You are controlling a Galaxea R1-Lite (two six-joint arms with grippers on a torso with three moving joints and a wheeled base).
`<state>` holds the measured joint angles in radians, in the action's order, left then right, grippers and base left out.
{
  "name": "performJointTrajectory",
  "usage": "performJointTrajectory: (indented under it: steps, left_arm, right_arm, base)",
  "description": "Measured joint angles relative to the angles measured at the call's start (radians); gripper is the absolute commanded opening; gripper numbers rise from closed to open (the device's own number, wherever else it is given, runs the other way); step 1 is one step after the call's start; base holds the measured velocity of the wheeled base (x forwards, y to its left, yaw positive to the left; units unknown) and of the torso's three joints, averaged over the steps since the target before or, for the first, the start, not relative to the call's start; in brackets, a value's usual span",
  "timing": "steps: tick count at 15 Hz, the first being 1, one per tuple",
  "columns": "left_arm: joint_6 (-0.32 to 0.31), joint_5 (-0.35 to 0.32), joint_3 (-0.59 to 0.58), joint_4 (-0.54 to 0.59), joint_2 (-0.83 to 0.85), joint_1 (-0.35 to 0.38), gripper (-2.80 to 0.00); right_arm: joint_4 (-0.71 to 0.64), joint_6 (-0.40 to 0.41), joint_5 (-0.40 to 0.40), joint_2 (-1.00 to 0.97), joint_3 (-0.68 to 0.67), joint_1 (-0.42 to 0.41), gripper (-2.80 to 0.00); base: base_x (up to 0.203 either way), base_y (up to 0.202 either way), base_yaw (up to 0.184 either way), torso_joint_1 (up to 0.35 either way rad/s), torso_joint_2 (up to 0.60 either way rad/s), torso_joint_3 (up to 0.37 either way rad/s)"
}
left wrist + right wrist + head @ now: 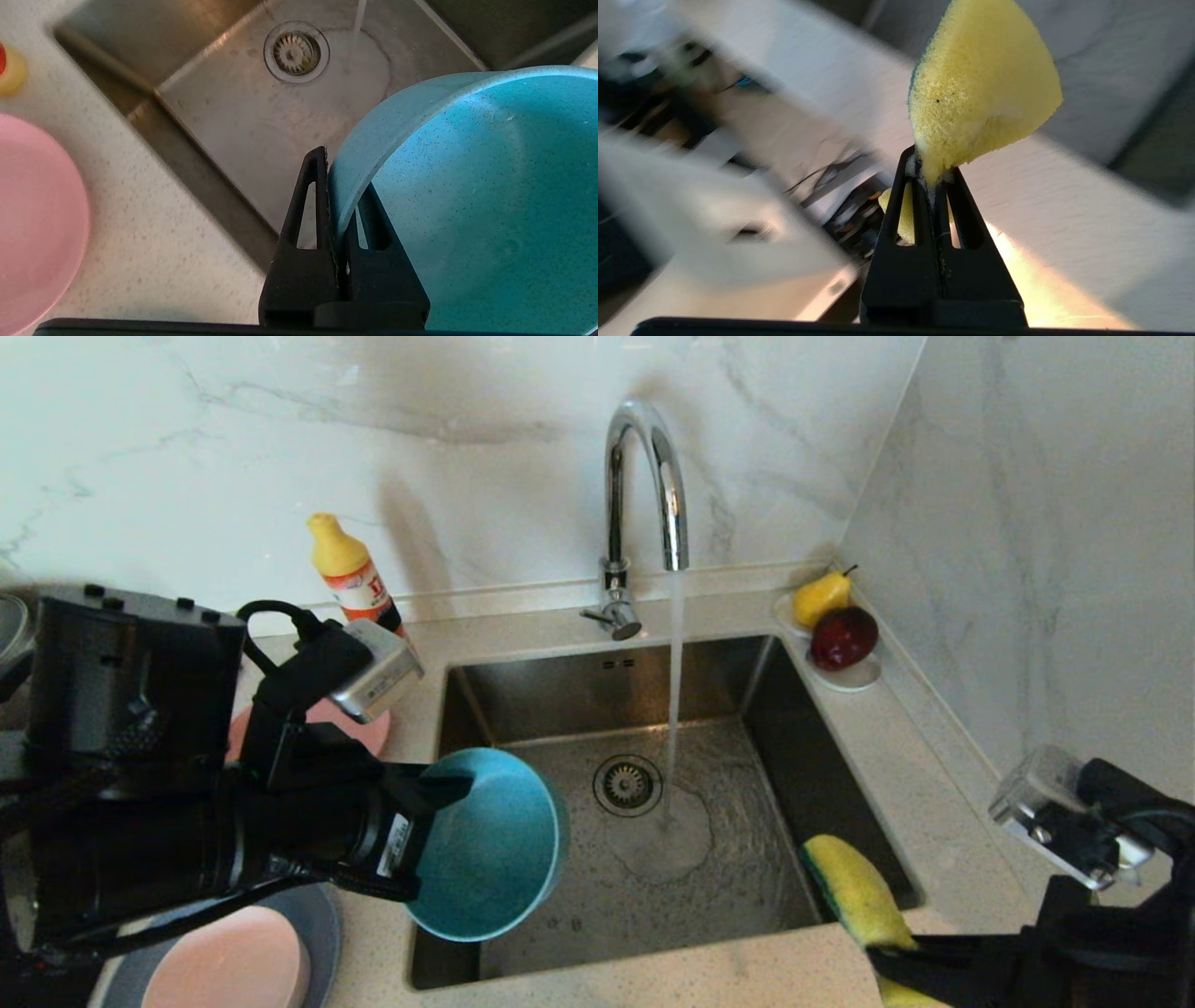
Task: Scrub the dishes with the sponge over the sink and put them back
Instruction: Wipe the bowl
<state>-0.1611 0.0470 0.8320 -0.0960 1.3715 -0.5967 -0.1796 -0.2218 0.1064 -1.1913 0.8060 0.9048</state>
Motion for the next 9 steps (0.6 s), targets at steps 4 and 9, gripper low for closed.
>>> performJointTrajectory:
  steps: [4, 9]
  left_arm:
    - [0.000, 0.133, -0.089, -0.306, 0.079, -0.071, -2.80]
    - [0.002, 0.255, -0.130, -0.679, 0.231, -0.114, -2.80]
  right_arm:
    - [-0.051, -0.032, -0.042, -0.041, 0.087, 0.069, -2.80]
    - [-0.054, -0.088, -0.114, -0.189, 0.252, 0.096, -2.80]
  base:
    - [0.000, 0.000, 0.000, 0.000, 0.00, 0.000]
    - [0.000, 0.000, 0.000, 0.000, 0.00, 0.000]
